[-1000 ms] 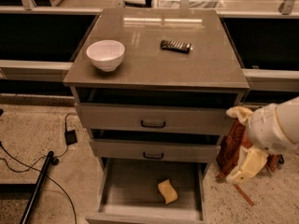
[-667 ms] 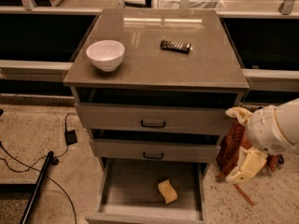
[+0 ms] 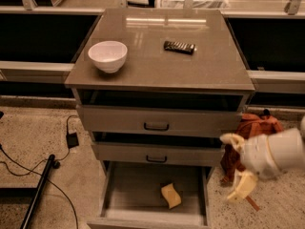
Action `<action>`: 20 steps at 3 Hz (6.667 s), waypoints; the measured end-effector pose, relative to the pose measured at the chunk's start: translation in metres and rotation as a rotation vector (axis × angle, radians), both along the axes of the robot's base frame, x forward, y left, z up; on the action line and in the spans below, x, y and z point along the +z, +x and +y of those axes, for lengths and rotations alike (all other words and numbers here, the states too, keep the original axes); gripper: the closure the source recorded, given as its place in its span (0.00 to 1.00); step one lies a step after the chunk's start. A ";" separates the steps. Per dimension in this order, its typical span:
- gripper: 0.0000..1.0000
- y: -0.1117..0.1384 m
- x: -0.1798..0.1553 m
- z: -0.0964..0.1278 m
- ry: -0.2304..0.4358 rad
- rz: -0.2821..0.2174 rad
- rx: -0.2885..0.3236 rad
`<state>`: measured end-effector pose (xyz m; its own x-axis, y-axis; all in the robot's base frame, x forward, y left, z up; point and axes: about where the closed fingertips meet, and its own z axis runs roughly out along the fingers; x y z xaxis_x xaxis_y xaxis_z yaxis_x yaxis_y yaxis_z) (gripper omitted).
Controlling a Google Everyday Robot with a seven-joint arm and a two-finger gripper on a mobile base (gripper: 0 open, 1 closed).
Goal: Pick sponge from bottom drawer and place on counter
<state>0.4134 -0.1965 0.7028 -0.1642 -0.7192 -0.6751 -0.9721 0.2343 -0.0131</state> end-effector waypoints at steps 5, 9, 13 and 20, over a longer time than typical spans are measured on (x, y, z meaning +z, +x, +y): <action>0.00 0.023 -0.206 0.025 0.287 -0.096 -0.068; 0.00 0.090 -0.351 0.066 0.379 -0.313 -0.247; 0.05 0.122 -0.502 0.107 0.170 -0.232 -0.388; 1.00 0.123 -0.471 0.078 0.253 -0.271 -0.385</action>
Offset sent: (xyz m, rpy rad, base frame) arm -0.0201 -0.0414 -0.2192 0.1905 -0.1138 -0.1259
